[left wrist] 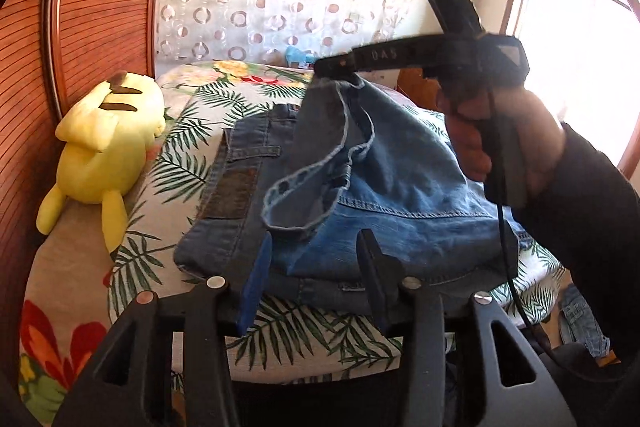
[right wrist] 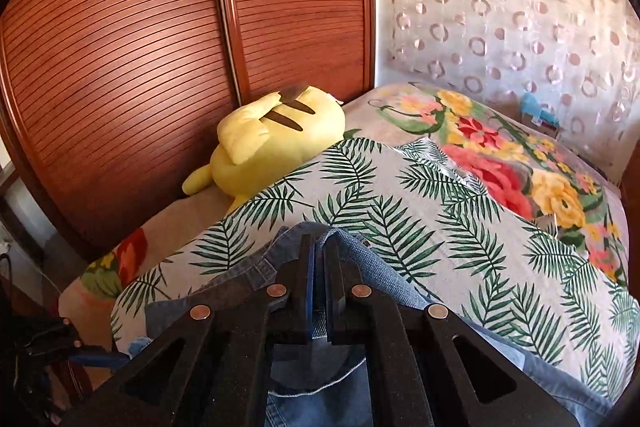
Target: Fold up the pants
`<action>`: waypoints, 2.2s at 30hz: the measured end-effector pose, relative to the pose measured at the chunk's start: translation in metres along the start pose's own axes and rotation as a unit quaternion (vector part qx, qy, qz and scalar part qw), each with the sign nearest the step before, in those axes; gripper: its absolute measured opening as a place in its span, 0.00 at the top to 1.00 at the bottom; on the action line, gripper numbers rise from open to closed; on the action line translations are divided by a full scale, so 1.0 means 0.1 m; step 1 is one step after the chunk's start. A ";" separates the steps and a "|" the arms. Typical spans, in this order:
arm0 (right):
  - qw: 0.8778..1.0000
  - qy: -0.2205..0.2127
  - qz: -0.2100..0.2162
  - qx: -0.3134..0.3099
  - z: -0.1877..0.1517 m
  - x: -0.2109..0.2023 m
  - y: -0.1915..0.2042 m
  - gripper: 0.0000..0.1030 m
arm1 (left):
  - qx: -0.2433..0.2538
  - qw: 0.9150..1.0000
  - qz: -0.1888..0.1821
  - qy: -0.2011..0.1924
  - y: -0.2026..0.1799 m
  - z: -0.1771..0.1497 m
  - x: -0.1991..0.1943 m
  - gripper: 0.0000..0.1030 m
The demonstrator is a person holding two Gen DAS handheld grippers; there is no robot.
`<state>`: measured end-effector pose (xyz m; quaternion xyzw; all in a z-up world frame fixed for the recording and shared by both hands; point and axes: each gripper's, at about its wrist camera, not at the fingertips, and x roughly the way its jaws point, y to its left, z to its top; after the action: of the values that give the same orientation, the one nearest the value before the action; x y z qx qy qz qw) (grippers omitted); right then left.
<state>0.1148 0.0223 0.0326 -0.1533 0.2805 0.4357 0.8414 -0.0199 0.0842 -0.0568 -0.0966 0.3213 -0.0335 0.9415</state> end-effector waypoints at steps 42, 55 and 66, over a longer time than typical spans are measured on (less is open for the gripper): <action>0.982 0.047 -0.107 0.151 -1.96 -0.60 -1.04 0.42 | 0.039 0.999 0.022 0.026 0.15 0.23 0.46 0.97; 0.981 0.055 -0.126 0.134 -1.92 -0.48 -0.98 0.42 | 0.018 0.997 0.061 0.041 0.35 0.07 0.30 0.80; 0.981 0.066 -0.146 0.112 -1.91 -0.41 -0.89 0.41 | 0.017 0.999 0.032 0.010 0.23 0.18 0.28 0.23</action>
<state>0.1044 -0.1516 -0.0927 -0.1257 0.3572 0.2629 0.8874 0.0131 0.1058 -0.0647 -0.0695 0.3331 -0.0103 0.9403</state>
